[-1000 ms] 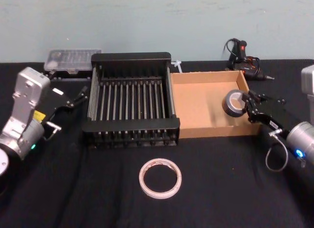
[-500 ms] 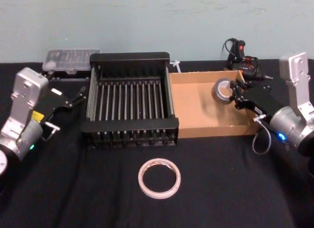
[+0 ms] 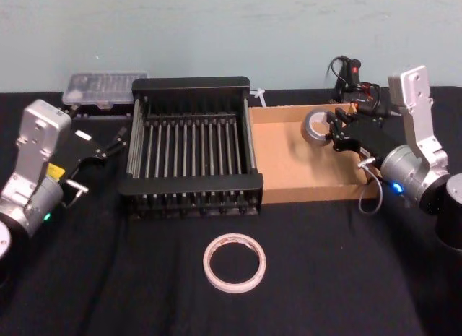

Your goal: Pick up the white tape and place it into the black box , Pick up the silver tape and place it into the brown box.

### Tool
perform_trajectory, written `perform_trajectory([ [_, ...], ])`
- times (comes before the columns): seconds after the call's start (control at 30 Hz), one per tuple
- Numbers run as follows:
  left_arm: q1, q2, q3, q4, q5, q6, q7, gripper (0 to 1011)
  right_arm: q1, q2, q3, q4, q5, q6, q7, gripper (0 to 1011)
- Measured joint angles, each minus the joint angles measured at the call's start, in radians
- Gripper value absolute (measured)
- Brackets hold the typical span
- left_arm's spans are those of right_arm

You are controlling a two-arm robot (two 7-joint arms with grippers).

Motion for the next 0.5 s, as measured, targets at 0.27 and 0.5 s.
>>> perform_trajectory([
  [0.27, 0.000, 0.000, 0.000, 0.000, 0.000, 0.000, 0.000, 1001, 0.012, -0.005, -0.001, 0.015, -0.005, 0.004, 0.003, 124],
  [0.5, 0.000, 0.000, 0.000, 0.000, 0.000, 0.000, 0.000, 1001, 0.009, -0.004, -0.001, 0.011, -0.005, 0.004, 0.002, 136],
])
